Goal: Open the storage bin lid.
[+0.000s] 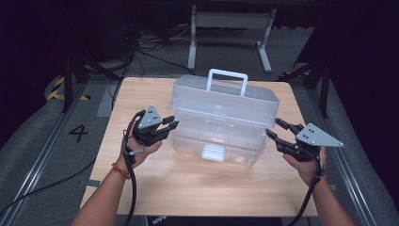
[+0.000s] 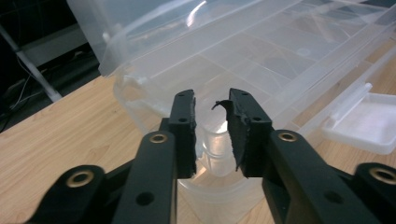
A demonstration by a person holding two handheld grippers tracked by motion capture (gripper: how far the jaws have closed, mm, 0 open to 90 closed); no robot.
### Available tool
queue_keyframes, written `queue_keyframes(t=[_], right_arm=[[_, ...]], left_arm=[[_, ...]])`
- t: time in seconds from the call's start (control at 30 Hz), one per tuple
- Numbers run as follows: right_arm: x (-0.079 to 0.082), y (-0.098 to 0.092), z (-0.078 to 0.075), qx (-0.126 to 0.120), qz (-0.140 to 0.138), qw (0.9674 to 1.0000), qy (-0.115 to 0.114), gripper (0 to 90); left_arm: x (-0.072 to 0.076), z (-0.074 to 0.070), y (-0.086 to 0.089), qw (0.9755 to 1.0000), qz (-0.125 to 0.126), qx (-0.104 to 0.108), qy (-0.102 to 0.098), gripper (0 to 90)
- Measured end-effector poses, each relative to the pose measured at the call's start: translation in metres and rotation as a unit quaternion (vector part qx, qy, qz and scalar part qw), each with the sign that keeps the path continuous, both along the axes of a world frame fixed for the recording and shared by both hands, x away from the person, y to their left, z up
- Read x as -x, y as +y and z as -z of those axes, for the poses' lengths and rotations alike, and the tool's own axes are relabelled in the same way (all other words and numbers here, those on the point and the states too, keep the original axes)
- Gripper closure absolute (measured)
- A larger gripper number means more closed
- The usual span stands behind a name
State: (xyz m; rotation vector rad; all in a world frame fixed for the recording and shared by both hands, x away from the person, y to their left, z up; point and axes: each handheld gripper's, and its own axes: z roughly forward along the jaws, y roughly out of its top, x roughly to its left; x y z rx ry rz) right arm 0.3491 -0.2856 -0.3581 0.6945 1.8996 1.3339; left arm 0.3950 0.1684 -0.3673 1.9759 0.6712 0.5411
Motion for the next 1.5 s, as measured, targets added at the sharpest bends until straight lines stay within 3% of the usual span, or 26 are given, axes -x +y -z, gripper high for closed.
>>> queue_keyframes(t=[0.17, 0.2, 0.27, 0.37, 0.57, 0.67, 0.77, 0.9, 1.03, 1.33, 1.4, 1.43, 1.5], right_arm=[[-0.005, 0.000, -0.007, -0.002, 0.005, 1.0000, -0.002, 52.5], [-0.007, 0.000, -0.009, 0.000, 0.005, 1.0000, -0.004, 52.7], [-0.008, 0.000, -0.010, 0.001, 0.006, 1.0000, -0.007, 52.7], [-0.010, -0.001, -0.012, -0.003, 0.007, 1.0000, -0.005, 52.7], [-0.013, -0.001, -0.015, 0.000, 0.010, 0.9999, -0.008, 52.8], [-0.014, -0.001, -0.017, -0.002, 0.011, 0.9999, -0.006, 52.8], [-0.016, -0.001, -0.019, 0.004, 0.014, 0.9999, -0.009, 52.8], [-0.019, -0.001, -0.023, 0.007, 0.016, 0.9998, -0.012, 54.0], [-0.023, -0.002, -0.028, 0.012, 0.016, 0.9998, -0.006, 54.7], [-0.034, -0.002, -0.034, 0.012, 0.020, 0.9997, -0.007, 56.4], [-0.039, -0.001, -0.036, 0.008, 0.022, 0.9997, -0.007, 56.8], [-0.040, -0.001, -0.037, 0.007, 0.022, 0.9997, -0.007, 56.8], [-0.043, -0.001, -0.039, 0.005, 0.024, 0.9997, -0.009, 57.9]], left_arm=[[0.001, 0.007, 0.005, 0.9999, -0.004, -0.007, 0.013, 65.5], [0.000, 0.013, 0.005, 0.9995, -0.006, -0.024, 0.017, 64.8], [0.000, 0.017, 0.005, 0.9992, -0.006, -0.034, 0.022, 64.8], [-0.003, 0.026, 0.006, 0.9986, -0.011, -0.034, 0.039, 64.6], [-0.008, 0.030, 0.010, 0.9980, 0.010, -0.003, 0.063, 64.2], [-0.008, 0.029, 0.008, 0.9982, 0.007, -0.015, 0.058, 62.9], [-0.007, 0.029, 0.004, 0.9977, 0.024, -0.013, 0.062, 65.7], [-0.007, 0.028, -0.001, 0.9976, 0.022, -0.018, 0.064, 65.3], [-0.007, 0.030, 0.002, 0.9972, 0.025, -0.010, 0.070, 67.2], [-0.001, 0.029, 0.003, 0.9976, 0.030, -0.010, 0.062, 68.2], [0.001, 0.029, 0.005, 0.9968, 0.045, -0.009, 0.065, 68.3], [0.003, 0.031, 0.002, 0.9959, 0.053, -0.019, 0.072, 70.7], [0.008, 0.032, -0.005, 0.9966, 0.049, -0.038, 0.053, 68.1]])
